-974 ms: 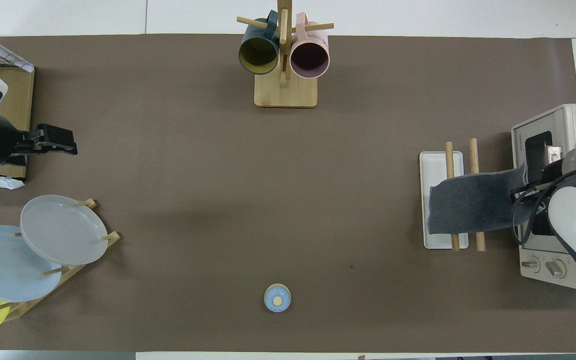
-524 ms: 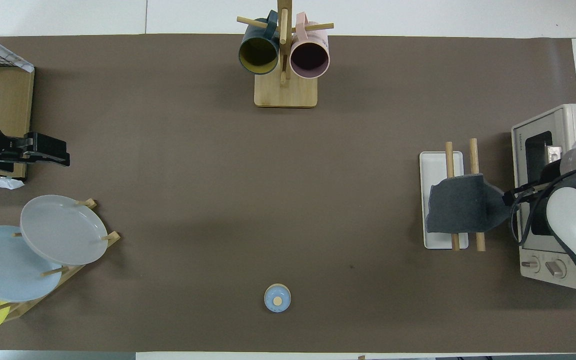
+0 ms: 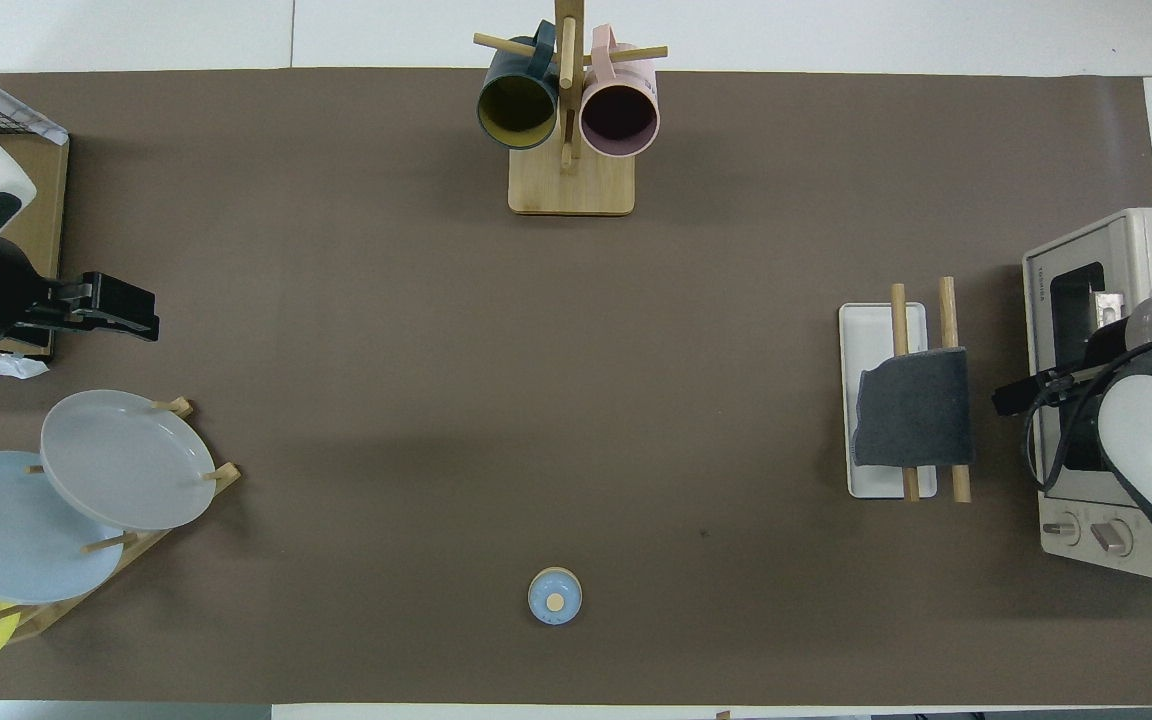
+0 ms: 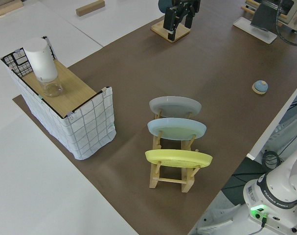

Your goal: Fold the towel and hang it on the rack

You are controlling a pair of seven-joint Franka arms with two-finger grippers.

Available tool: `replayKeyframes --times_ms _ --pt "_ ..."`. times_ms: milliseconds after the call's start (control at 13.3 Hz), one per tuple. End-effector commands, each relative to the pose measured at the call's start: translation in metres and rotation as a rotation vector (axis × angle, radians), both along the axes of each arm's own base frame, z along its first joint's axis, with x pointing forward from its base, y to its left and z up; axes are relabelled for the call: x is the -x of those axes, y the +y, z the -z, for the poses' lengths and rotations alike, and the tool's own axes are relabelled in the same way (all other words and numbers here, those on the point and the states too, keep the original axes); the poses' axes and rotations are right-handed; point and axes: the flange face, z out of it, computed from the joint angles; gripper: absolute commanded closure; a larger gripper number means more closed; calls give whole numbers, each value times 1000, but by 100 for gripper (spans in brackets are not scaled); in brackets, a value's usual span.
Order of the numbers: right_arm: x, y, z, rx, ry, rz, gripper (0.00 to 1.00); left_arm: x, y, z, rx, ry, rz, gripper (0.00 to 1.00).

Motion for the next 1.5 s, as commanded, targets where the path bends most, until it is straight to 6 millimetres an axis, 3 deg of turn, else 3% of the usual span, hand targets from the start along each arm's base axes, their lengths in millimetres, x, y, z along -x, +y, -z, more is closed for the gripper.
replayKeyframes --times_ms 0,225,449,749,899,974,1124,1423 --pt "-8 -3 -35 22 -51 -3 0 0 3 -9 -13 -12 1 0" --pt "-23 25 -82 28 -76 67 0 2 5 -11 -9 -22 -3 0" --pt "-24 51 -132 42 -38 136 0 3 4 -10 -9 -22 9 0" --pt "-44 44 -146 37 -57 182 0 3 6 -8 -11 -18 2 0" --pt "-50 45 -141 33 -26 195 0 2 9 -9 -11 -19 -9 0" --pt "-55 33 -145 18 -18 240 0 2 8 -9 -11 -19 -4 0" --pt "-52 33 -144 40 -12 241 0 1 15 -8 -11 -16 -10 0" --pt "-50 31 -143 32 3 256 0 2 9 -8 -12 -16 -3 0"
